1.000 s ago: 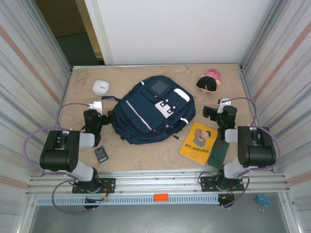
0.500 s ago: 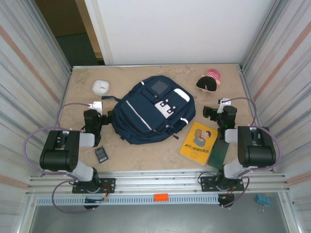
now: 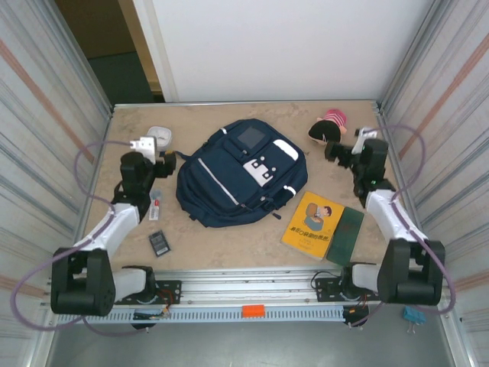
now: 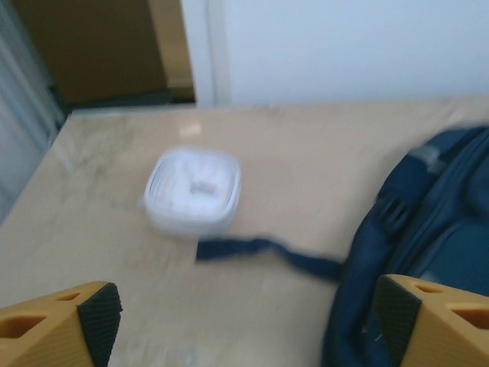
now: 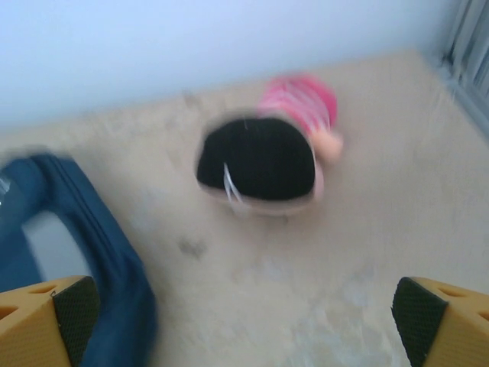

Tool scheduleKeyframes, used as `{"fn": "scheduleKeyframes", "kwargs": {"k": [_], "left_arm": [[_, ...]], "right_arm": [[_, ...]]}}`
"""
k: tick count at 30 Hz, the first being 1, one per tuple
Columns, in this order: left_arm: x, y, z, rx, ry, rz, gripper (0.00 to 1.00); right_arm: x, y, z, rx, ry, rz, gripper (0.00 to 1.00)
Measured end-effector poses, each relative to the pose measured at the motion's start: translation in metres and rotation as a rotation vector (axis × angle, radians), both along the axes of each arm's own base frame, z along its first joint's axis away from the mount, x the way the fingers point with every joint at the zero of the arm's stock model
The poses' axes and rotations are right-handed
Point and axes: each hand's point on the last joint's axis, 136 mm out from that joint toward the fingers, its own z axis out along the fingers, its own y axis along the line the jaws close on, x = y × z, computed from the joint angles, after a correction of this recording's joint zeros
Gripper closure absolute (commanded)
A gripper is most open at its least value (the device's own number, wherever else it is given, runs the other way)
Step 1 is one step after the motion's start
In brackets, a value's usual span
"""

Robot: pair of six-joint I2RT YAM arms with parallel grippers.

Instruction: Pack books, pencil case, and school supplies into a backpack

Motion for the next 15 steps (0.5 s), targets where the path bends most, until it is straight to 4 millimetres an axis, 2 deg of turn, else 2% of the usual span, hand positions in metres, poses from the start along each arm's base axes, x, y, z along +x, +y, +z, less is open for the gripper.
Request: {"fn": "scheduleKeyframes", "kwargs": {"k": [2,3,5,7,8,12,15], "left_arm": [[0.005,-0.013,0.025,-0.047,-0.003,-0.056,0.19],[0.008,-0.021,0.031,-0.070,0.016,-0.085,0.20],[0.017,-0.036,0.030,-0.113,0.078,-0.137,0.22],[0.029,-0.050,0.018,-0.151,0.159,-0.184,0.24],[0.036,-0.056,0.006,-0.171,0.210,-0.203,0.27],[0.058,-0.075,-0.052,-0.243,0.429,-0.244,0.38],[0.067,-0.083,-0.088,-0.277,0.550,-0.258,0.45]], "right_arm": [[-0.001,0.001,0.042,0.067,-0.014,-0.024,0.01],[-0.004,0.003,0.055,0.108,-0.007,-0.030,0.01],[-0.012,0.010,0.059,0.192,0.035,-0.026,0.00],[-0.023,0.026,0.038,0.275,0.132,-0.015,0.01],[-0.031,0.039,0.019,0.307,0.202,-0.007,0.02],[-0.077,0.120,-0.054,0.372,0.466,0.090,0.19],[-0.107,0.165,-0.085,0.396,0.573,0.142,0.23]]}}
